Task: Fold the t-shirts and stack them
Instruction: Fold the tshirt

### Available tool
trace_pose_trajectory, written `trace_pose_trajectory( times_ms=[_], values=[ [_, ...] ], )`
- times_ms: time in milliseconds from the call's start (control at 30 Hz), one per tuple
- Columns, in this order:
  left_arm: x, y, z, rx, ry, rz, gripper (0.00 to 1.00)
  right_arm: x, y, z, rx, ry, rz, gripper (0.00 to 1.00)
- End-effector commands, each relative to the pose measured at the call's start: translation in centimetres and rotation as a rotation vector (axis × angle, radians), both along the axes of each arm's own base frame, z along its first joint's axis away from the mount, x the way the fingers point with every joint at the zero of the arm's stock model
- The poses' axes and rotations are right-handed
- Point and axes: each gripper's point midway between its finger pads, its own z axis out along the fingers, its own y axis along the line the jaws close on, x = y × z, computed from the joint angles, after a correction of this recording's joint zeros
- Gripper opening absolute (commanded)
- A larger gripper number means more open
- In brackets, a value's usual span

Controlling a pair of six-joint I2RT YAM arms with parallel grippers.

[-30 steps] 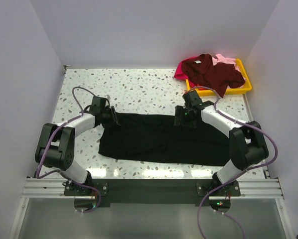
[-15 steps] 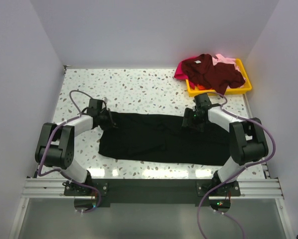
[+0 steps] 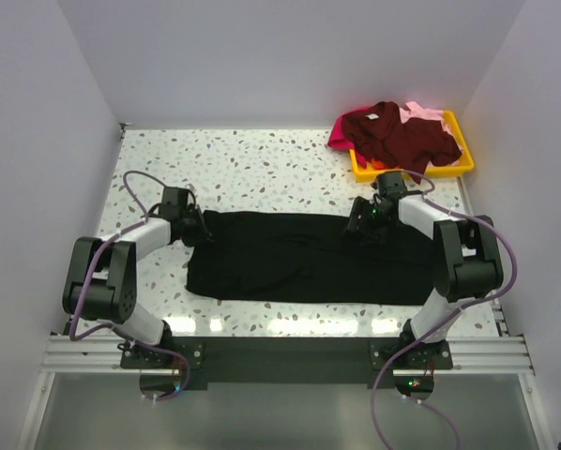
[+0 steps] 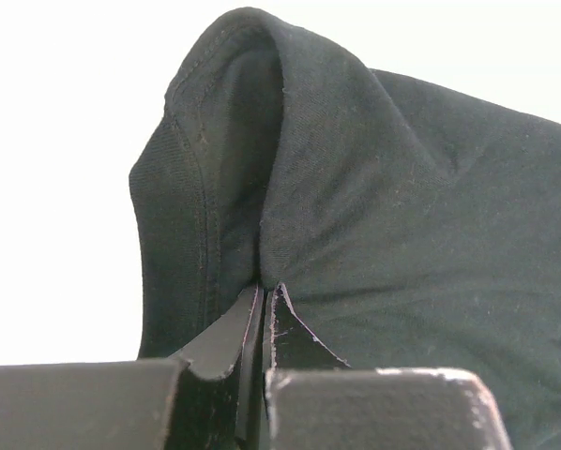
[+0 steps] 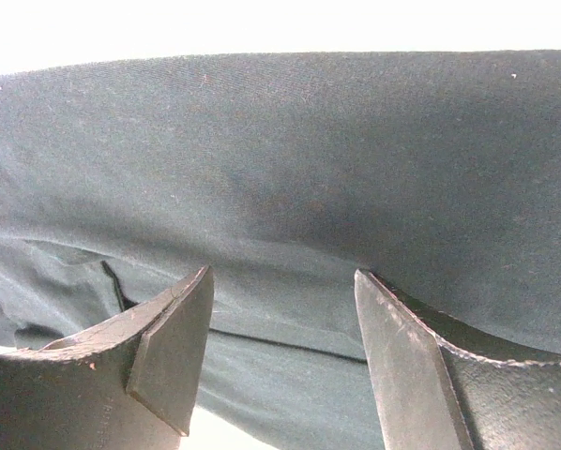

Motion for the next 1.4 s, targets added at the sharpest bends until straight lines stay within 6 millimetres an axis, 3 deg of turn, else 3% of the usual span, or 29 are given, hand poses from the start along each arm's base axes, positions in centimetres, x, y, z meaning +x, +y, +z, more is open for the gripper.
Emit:
trace_pose_trajectory(
  times_ms=[0, 67, 133, 167, 233, 267, 367, 433, 467, 533, 667, 867, 1100, 1367],
  values=[
    [0.5, 0.8, 1.1, 0.029, -0.052, -0.015, 0.00, 0.4, -3.0, -2.5, -0.144, 0.018, 0.014, 0.67],
    [0.7, 0.1, 1.8, -0.005, -0.076, -0.040, 0.00, 1.2, -2.9, -1.2, -0.145, -0.015, 0.020, 0.67],
    [1.1, -0.3, 2.9, -0.020, -0.106, -0.053, 0.14, 1.7, -2.6, 1.1, -0.142, -0.083, 0.031, 0.68],
    [1.3, -0.3, 3.4, -0.022, -0.121, -0.054, 0.31, 1.6, -2.4, 1.9, -0.142, -0.102, 0.036, 0.70],
    [1.4, -0.4, 4.5, -0.025, -0.150, -0.056, 0.50, 1.4, -1.7, 4.5, -0.136, -0.174, 0.052, 0.72],
    [1.5, -0.6, 5.1, -0.021, -0.159, -0.059, 0.63, 0.8, -0.7, 5.1, -0.131, -0.188, 0.083, 0.72],
    [1.2, -0.9, 6.4, 0.019, -0.185, -0.064, 0.76, -1.1, 1.6, 7.2, -0.125, -0.253, 0.142, 0.73],
    [1.2, -0.9, 7.3, 0.061, -0.211, -0.056, 0.79, -2.7, 2.9, 7.1, -0.095, -0.247, 0.164, 0.73],
    [0.9, -1.8, 7.6, 0.067, -0.218, -0.079, 0.83, -3.3, 4.1, 7.7, -0.068, -0.278, 0.188, 0.73],
    [0.7, -2.9, 8.3, 0.068, -0.237, -0.093, 0.86, -4.9, 5.4, 7.0, -0.011, -0.255, 0.203, 0.72],
    [0.0, -7.0, 8.7, 0.015, -0.260, -0.173, 0.90, -6.0, 8.1, 6.6, 0.091, -0.270, 0.246, 0.71],
    [0.0, -10.9, 7.6, -0.036, -0.244, -0.241, 0.92, -7.2, 10.2, 4.5, 0.153, -0.231, 0.286, 0.69],
    [0.3, -12.1, 4.9, -0.051, -0.177, -0.263, 0.93, -8.1, 11.9, 3.4, 0.194, -0.205, 0.311, 0.66],
    [0.1, -11.8, 4.3, -0.037, -0.167, -0.258, 0.94, -9.0, 12.8, 2.0, 0.215, -0.167, 0.337, 0.61]
  ],
)
